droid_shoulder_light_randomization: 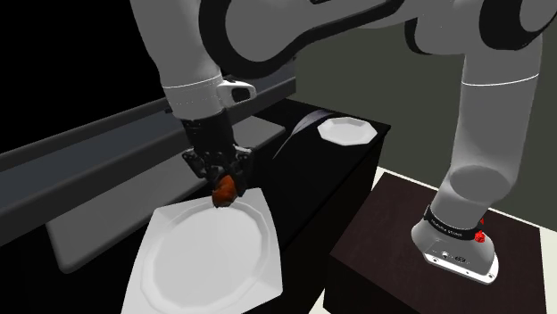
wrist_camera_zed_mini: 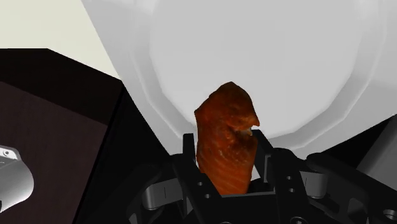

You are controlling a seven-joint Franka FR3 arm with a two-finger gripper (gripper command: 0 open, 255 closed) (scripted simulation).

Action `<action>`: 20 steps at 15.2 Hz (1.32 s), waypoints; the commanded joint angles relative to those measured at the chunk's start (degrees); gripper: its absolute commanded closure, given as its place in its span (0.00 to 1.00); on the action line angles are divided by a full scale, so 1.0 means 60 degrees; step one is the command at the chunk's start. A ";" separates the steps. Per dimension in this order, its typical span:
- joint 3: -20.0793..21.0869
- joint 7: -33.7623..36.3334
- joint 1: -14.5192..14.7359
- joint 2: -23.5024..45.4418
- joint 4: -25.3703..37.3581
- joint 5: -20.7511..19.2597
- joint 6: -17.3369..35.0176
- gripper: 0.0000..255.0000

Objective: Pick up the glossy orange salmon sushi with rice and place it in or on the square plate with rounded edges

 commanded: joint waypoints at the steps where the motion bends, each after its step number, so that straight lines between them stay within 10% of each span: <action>1: -0.0125 0.0725 0.0926 0.0893 0.0927 -0.0698 -0.0317 1.00; 5: -0.0712 0.1619 0.3085 0.2720 0.3397 -0.1933 -0.1217 1.00; 20: -0.0757 0.1669 0.2536 0.2688 0.1464 -0.1953 0.0542 1.00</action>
